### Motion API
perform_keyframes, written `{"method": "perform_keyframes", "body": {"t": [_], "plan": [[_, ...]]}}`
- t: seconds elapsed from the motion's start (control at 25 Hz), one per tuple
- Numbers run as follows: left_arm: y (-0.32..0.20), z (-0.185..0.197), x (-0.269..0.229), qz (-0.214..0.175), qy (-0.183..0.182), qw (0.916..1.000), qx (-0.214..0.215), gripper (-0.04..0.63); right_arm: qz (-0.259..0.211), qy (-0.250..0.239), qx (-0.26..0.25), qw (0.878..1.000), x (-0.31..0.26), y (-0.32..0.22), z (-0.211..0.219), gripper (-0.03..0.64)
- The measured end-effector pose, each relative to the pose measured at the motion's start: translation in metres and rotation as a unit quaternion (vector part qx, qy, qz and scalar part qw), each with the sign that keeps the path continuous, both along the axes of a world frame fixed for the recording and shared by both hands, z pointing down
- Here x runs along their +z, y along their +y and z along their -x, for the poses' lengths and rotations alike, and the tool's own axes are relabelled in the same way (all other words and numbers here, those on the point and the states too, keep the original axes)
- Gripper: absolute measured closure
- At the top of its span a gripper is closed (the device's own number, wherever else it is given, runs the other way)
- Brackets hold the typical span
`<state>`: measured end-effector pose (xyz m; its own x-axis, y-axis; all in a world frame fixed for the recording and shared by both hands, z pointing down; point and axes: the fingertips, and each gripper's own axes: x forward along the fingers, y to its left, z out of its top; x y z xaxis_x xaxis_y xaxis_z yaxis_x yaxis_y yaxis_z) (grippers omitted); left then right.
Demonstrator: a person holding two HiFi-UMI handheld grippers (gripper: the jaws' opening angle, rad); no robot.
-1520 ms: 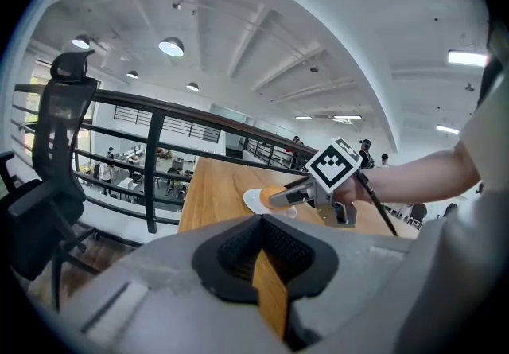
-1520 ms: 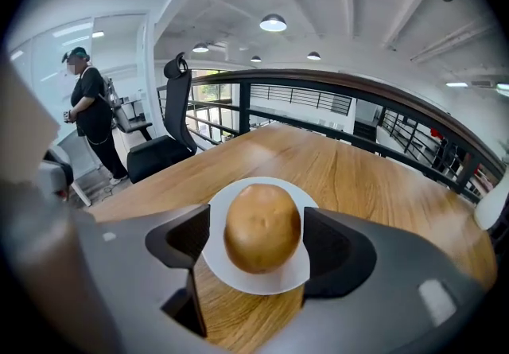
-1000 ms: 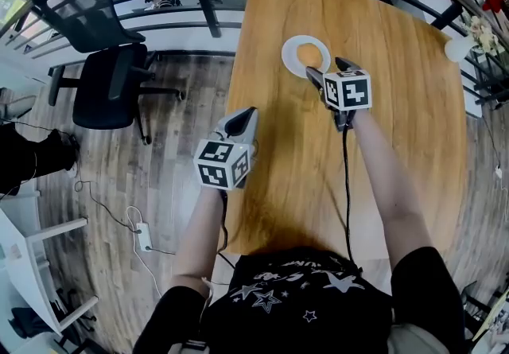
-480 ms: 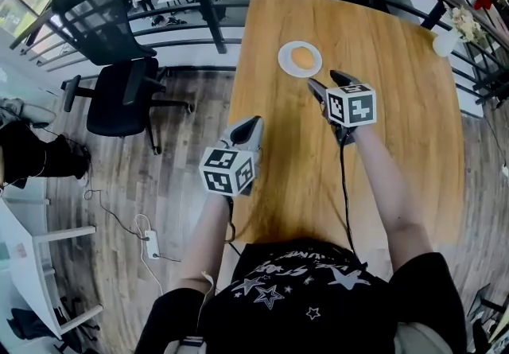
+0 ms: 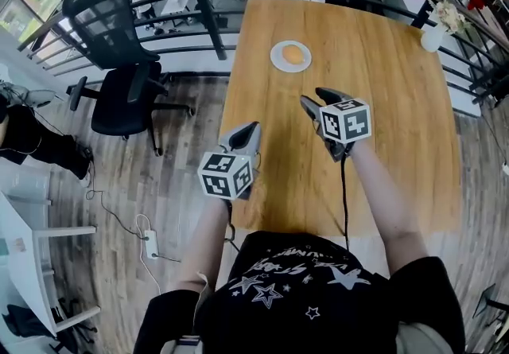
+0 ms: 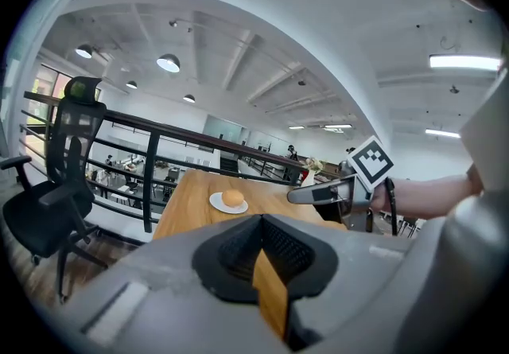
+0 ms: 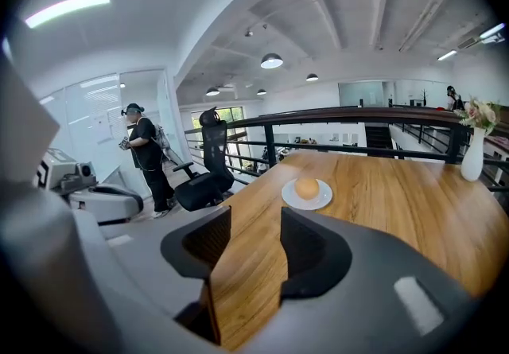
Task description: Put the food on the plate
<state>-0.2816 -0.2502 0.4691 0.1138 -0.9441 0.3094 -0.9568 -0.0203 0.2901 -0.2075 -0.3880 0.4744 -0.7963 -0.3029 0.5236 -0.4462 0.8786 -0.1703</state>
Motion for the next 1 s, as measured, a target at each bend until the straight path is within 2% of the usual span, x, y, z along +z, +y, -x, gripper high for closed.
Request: {"method": "perform_keyframes", "body": {"t": [0.52, 1.0], "plan": [[0.034, -0.082, -0.004, -0.003, 0.0, 0.9999, 0.012, 0.594, -0.019, -0.011, -0.02, 1.0, -0.001, 0.063, -0.087, 0.475], [0.104, -0.175, -0.005, -0.002, -0.005, 0.9997, 0.025, 0.594, -0.026, -0.022, -0.009, 0.999, -0.008, 0.14, -0.183, 0.512]]}}
